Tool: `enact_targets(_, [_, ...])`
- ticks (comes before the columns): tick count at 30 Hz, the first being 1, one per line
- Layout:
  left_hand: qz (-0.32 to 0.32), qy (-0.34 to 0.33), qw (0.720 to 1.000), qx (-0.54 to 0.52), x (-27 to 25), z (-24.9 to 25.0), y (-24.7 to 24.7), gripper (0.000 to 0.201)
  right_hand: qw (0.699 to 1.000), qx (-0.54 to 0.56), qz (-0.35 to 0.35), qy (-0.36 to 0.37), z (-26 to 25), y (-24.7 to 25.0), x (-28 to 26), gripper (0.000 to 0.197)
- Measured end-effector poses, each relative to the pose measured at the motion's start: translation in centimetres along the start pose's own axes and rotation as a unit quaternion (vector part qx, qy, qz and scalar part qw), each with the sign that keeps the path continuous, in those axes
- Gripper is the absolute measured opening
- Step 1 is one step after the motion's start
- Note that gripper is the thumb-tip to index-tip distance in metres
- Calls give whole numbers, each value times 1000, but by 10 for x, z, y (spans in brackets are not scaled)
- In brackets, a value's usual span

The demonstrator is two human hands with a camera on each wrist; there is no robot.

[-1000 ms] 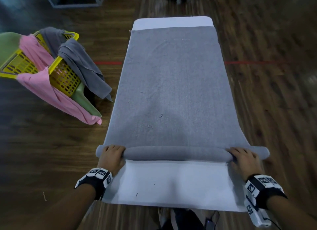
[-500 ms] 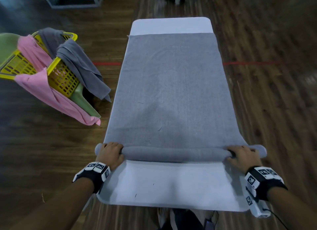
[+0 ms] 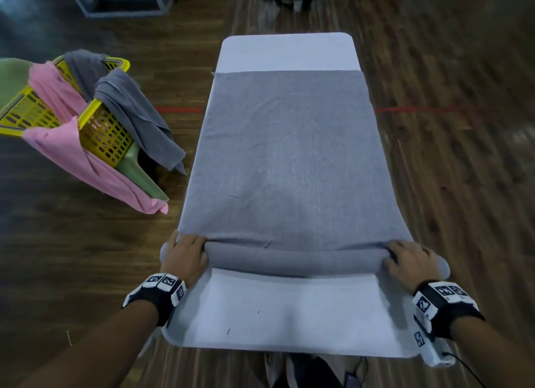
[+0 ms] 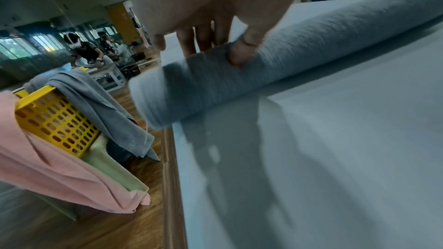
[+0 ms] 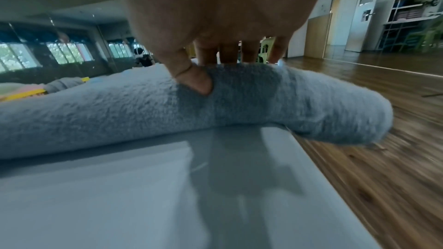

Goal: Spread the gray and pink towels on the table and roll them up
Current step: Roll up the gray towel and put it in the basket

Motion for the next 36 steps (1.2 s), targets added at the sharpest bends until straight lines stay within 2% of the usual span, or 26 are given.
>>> enact_targets(2, [-4,-4,1000,-16,7,2,0,45,998,55,27,9,-4,3,3,37])
enact_targets(5, [-48,-41,998,-13,-3,8,-19,51,998,49,-34,34,-7,-22,-13,54])
enact_targets(6, [-62,-44,997,-18,-9,9,-25,51,997,40,-34,50,-6,-28,-19,55])
enact_targets(8, [-67,-35,997,-22,-15,8,-26,40,997,34,-18,70,-3,-26,-24,48])
enact_targets(10, [-57,-5,998,-11,-11,5,-16,27,998,7,-34,50,-1,-16,-15,43])
enact_targets(12, [-27,4,1000,-9,-3,3,-8,35,999,2,-19,32,-4,-3,-1,42])
enact_targets(14, [-11,-1,1000,-20,3,2,-6,52,998,58,29,27,-7,8,8,41])
enact_targets(16, [-45,2,998,-32,2,1,-16,56,995,91,4,37,-9,-2,6,40])
enact_targets(18, [-73,-4,997,-40,-7,0,-26,54,995,66,-48,56,-9,-25,-8,51])
enact_targets(20, [-66,-26,997,-35,-15,3,-26,52,995,61,-46,67,-2,-37,-16,53])
enact_targets(22, [-68,-19,997,-32,-15,0,-21,45,996,42,-57,60,3,-35,-11,52])
enact_targets(24, [-65,-3,997,-29,-4,-2,-10,40,998,9,-43,45,0,-23,3,51])
enact_targets(27, [-28,2,999,-40,11,-1,-1,47,997,68,40,22,-5,2,14,47])
enact_targets(29, [-39,-15,998,-39,7,2,-8,48,995,75,33,47,-10,-3,7,44])
enact_targets(31, [-64,-36,997,-37,-5,6,-20,49,994,73,23,76,-10,-16,-8,52])
enact_targets(33, [-82,-29,996,-37,-13,6,-22,46,996,53,22,65,-5,-21,-17,53])
enact_targets(36, [-86,-7,996,-25,-4,2,-14,38,999,-20,4,29,-4,-14,-6,41])
Point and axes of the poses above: each hand's wrist, its own x-axis towards the middle knuckle, its own y-axis out of the back of the hand, z = x × y, the point moved 7 cm from there along x, towards the middle knuckle, and after that the axes turned 11 degrees about -y, right-handed, at the moved point
